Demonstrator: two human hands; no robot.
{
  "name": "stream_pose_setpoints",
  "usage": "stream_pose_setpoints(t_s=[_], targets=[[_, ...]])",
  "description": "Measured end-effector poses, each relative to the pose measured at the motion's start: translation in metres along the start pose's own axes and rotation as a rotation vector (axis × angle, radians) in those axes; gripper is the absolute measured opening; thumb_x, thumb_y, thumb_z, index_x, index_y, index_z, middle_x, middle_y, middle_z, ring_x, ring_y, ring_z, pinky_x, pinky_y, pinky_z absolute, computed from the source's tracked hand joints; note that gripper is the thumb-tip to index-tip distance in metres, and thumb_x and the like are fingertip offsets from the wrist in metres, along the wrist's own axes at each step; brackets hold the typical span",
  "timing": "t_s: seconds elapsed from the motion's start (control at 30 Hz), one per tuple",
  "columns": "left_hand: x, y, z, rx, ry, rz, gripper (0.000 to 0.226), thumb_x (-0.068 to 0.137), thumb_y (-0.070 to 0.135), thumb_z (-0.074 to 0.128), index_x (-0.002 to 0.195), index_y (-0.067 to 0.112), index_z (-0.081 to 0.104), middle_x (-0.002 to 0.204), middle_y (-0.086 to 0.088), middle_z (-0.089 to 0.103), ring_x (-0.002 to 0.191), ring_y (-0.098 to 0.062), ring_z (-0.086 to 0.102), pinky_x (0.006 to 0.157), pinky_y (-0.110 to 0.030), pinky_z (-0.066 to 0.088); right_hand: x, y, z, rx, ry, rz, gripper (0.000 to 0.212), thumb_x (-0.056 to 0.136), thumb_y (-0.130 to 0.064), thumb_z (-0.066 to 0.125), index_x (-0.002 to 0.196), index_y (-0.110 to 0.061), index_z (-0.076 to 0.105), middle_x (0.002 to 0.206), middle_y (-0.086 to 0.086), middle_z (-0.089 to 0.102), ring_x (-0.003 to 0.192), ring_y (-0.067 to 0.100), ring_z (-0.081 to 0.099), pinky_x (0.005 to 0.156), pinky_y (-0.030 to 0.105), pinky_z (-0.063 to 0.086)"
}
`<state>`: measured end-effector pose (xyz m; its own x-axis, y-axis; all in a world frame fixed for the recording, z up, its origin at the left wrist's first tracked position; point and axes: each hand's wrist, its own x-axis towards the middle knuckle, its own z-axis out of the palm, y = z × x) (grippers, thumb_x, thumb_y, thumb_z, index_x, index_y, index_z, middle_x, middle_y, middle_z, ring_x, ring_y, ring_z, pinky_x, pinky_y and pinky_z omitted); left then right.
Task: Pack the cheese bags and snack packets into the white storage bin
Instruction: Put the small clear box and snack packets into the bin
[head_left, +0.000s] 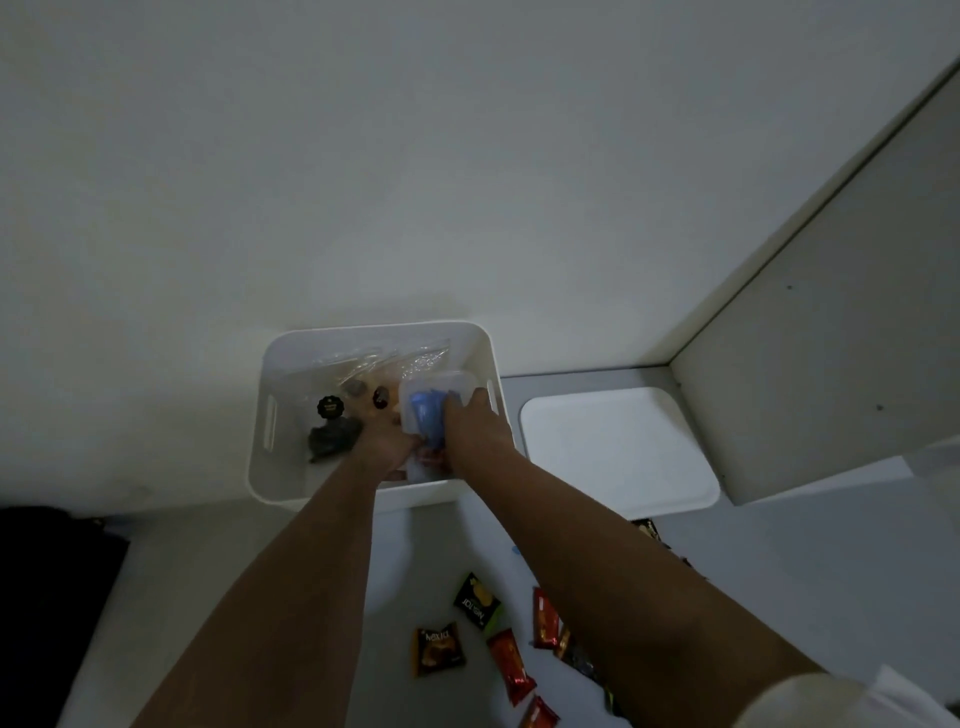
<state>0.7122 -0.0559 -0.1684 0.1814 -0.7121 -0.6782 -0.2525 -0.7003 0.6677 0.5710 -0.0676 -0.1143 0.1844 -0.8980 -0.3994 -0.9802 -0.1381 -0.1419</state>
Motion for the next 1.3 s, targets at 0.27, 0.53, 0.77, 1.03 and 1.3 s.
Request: stream_pose_setpoints(t_s=[0.27, 0.53, 0.77, 1.03, 1.3], targets=[[-0.051, 0.023, 0.007, 0.376, 0.239, 0.165, 0.022, 0.092, 0.018, 0.064, 0.110, 0.005, 0.061, 0.111, -0.017, 0.066, 0.098, -0.035, 0.064, 0.078, -0.039, 0.052, -0.035, 0.010, -0.032, 0.120, 0.024, -0.111, 0.054, 0.087, -0.045, 0.068, 0.132, -0.019, 0.057, 0.126, 0.010, 0.065, 0.114, 0.030, 0.063, 0.095, 0.042, 0.053], [-0.121, 0.045, 0.053, 0.348, 0.579, 0.575, 0.019, 0.095, 0.023, 0.054, 0.110, 0.019, 0.066, 0.109, -0.005, 0.069, 0.098, -0.026, 0.065, 0.078, -0.028, 0.042, -0.090, 0.117, -0.026, 0.584, 0.359, 0.162, 0.029, 0.091, -0.038, 0.058, 0.113, -0.023, 0.069, 0.113, 0.001, 0.072, 0.104, 0.023, 0.067, 0.082, 0.029, 0.049], [-0.160, 0.012, 0.147, 0.315, 0.421, 0.665, 0.014, 0.092, 0.025, 0.059, 0.104, 0.026, 0.066, 0.098, 0.006, 0.069, 0.089, -0.015, 0.065, 0.075, -0.029, 0.048, -0.145, 0.234, 0.018, 0.618, 0.282, 0.302, 0.029, 0.090, -0.033, 0.060, 0.114, -0.020, 0.069, 0.113, 0.004, 0.072, 0.101, 0.024, 0.067, 0.082, 0.031, 0.051], [-0.152, -0.049, 0.232, 0.623, 0.115, 0.301, 0.047, 0.089, 0.030, 0.066, 0.132, 0.015, 0.056, 0.126, -0.015, 0.059, 0.112, -0.034, 0.061, 0.093, -0.038, 0.049, -0.180, 0.341, 0.077, 0.619, 0.029, 0.366, 0.031, 0.089, -0.025, 0.056, 0.105, -0.002, 0.068, 0.110, 0.014, 0.068, 0.103, 0.030, 0.064, 0.088, 0.035, 0.051], [-0.108, -0.094, 0.268, 0.775, 0.131, 0.159, 0.066, 0.084, 0.045, 0.054, 0.143, 0.018, 0.047, 0.143, -0.014, 0.049, 0.125, -0.040, 0.050, 0.101, -0.052, 0.047, -0.136, 0.388, 0.116, 0.530, -0.085, 0.214, 0.043, 0.100, -0.021, 0.047, 0.138, -0.002, 0.053, 0.139, 0.020, 0.055, 0.125, 0.034, 0.054, 0.101, 0.035, 0.043]])
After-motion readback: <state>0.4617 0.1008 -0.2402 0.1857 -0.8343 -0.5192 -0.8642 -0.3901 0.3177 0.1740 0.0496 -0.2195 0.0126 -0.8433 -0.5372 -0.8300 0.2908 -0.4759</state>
